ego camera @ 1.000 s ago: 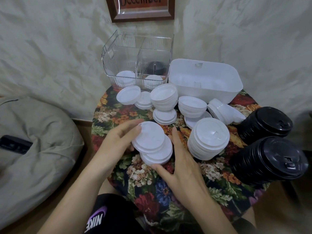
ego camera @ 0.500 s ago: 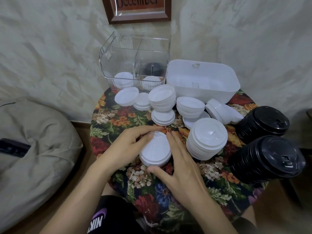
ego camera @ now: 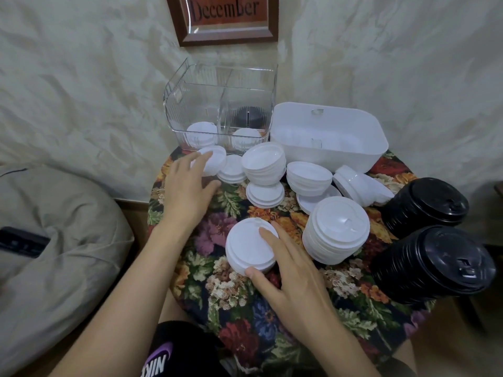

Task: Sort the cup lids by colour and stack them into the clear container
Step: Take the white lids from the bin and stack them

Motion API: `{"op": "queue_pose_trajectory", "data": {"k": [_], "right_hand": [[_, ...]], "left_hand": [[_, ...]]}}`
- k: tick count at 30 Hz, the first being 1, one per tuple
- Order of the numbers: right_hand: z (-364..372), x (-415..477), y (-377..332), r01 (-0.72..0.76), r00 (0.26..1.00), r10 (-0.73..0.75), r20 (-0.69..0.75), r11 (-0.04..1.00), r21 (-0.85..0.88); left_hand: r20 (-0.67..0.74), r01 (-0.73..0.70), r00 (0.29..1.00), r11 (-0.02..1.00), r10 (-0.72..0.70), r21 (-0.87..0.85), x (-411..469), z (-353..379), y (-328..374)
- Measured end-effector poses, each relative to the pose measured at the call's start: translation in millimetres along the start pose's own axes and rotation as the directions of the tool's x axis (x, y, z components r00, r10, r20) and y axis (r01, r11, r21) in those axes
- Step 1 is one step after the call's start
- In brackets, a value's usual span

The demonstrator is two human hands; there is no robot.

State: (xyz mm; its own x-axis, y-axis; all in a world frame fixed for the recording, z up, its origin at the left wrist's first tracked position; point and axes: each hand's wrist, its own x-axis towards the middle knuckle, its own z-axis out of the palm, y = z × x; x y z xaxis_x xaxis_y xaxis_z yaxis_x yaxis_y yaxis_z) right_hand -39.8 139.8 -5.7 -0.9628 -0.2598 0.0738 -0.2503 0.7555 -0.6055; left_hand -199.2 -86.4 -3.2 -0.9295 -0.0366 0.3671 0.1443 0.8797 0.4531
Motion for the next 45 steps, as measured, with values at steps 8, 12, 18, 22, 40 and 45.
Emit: {"op": "queue_pose_trajectory", "data": {"k": [8,12,18,22,40,45], "right_hand": [[-1.0,0.3,-0.9,-0.012,1.0,0.013,0.013,1.0,-0.006],[1.5,-0.5,1.5,0.007,1.0,-0.008,-0.01,1.0,-0.028],[2.3,-0.3,1.1,0.029,0.999,-0.029,-0.04,1.0,-0.004],[-0.1,-1.8,0.0,0.0,0.998,0.008,-0.062,0.993,0.117],[4.7,0.5,5.1,-0.008,0.996,0.015,-0.09,0.997,0.082],[1.8,0.4,1.9,0.016,0.999,-0.016,-0.031,1.0,0.009]], "left_hand": [[-0.038,-0.013,0.999,0.973,0.004,-0.23,-12.3,-38.3,11.6],[0.06,0.092,0.996,0.722,-0.07,-0.685,-53.0,-70.9,43.7],[0.321,0.38,0.922,0.357,-0.216,-0.853,-85.1,-64.8,60.6],[0.35,0.383,0.921,0.566,-0.171,-0.73,-90.0,-55.6,50.8],[0.296,-0.004,0.952,0.966,0.082,-0.257,-79.2,-52.0,53.5],[0.079,-0.146,0.983,0.97,0.164,-0.195,-24.0,-34.2,65.7]]}}
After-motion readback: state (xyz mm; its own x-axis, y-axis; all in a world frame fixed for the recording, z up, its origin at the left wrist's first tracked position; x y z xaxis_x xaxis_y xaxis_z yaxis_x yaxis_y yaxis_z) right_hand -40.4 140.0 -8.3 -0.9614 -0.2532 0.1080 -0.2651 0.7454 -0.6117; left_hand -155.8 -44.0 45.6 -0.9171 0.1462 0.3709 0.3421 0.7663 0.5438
